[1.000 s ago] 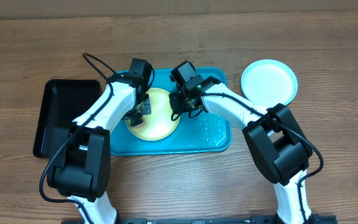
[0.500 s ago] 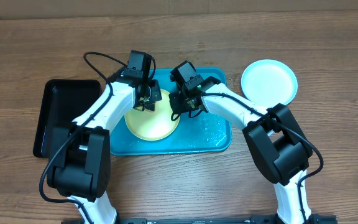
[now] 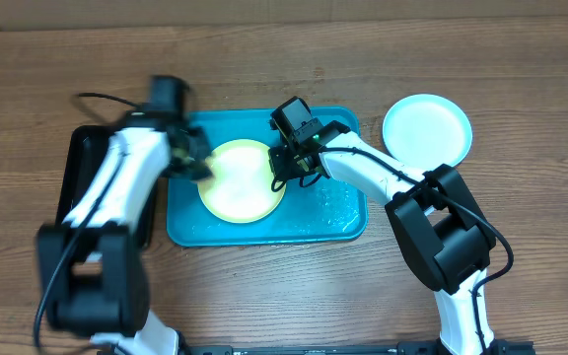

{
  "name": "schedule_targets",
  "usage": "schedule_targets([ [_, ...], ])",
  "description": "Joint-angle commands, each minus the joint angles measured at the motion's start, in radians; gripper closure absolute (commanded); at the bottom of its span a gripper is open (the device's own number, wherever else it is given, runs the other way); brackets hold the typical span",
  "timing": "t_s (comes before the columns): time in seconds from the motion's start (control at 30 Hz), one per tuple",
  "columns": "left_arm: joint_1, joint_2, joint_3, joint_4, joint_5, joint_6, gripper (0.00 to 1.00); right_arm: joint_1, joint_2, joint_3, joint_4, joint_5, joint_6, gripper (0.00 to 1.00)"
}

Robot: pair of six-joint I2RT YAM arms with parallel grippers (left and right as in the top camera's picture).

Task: Clean dirty plates on tray and stack at the side
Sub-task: 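Move the left gripper back and drop the sponge on the black tray, then lift the yellow plate with the right gripper onto the plate stack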

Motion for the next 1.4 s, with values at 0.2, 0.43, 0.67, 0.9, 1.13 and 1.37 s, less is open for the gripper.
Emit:
schedule_targets([
  [0.2, 0.212, -0.127, 0.039, -0.05, -0.174, 0.04, 0.96, 0.003, 0.014, -0.011, 0.002, 0.026, -0.003, 0.96],
  [0.43, 0.272, 0.014, 0.026, -0.046, -0.232, 0.053, 0.96, 0.003, 0.014, -0.011, 0.004, 0.025, -0.003, 0.96],
  [0.67, 0.312, 0.076, 0.026, -0.046, -0.244, 0.053, 0.96, 0.003, 0.014, -0.011, -0.003, 0.026, -0.003, 0.96],
  [0.9, 0.318, 0.069, 0.051, -0.073, -0.23, 0.053, 0.67, 0.003, 0.014, -0.01, -0.001, 0.025, -0.003, 0.96],
  [1.13, 0.318, 0.063, 0.247, -0.251, -0.196, 0.052, 0.65, 0.008, -0.021, 0.06, -0.067, 0.026, -0.077, 0.96],
  [1.37, 0.318, 0.063, 0.36, -0.312, -0.131, 0.052, 0.0, 0.063, -0.133, 0.167, -0.154, 0.393, -0.144, 0.96],
])
